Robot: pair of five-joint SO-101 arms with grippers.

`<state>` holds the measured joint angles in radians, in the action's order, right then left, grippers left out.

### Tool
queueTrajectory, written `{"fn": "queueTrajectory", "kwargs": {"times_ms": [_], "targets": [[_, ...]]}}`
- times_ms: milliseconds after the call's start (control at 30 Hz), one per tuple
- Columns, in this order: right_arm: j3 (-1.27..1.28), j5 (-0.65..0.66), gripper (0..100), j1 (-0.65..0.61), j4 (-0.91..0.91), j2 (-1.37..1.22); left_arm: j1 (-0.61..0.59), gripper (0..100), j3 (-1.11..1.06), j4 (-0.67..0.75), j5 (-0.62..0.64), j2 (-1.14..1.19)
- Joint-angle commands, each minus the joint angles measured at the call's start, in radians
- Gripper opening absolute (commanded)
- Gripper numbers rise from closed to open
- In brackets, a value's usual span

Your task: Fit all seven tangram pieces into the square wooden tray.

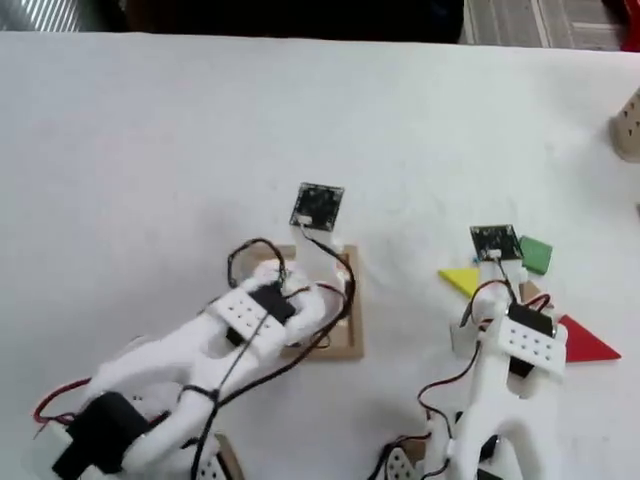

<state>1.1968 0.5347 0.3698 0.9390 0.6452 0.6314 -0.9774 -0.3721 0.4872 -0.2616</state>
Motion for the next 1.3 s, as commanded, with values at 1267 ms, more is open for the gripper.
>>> {"fn": "queueTrajectory", "kwargs": {"times_ms": [1267], "targets": [[-0.003,0.012,1.9,-0.013,-0.036,0.025,0.054,2,-0.038,-0.104,-0.069,-0.091]]}}
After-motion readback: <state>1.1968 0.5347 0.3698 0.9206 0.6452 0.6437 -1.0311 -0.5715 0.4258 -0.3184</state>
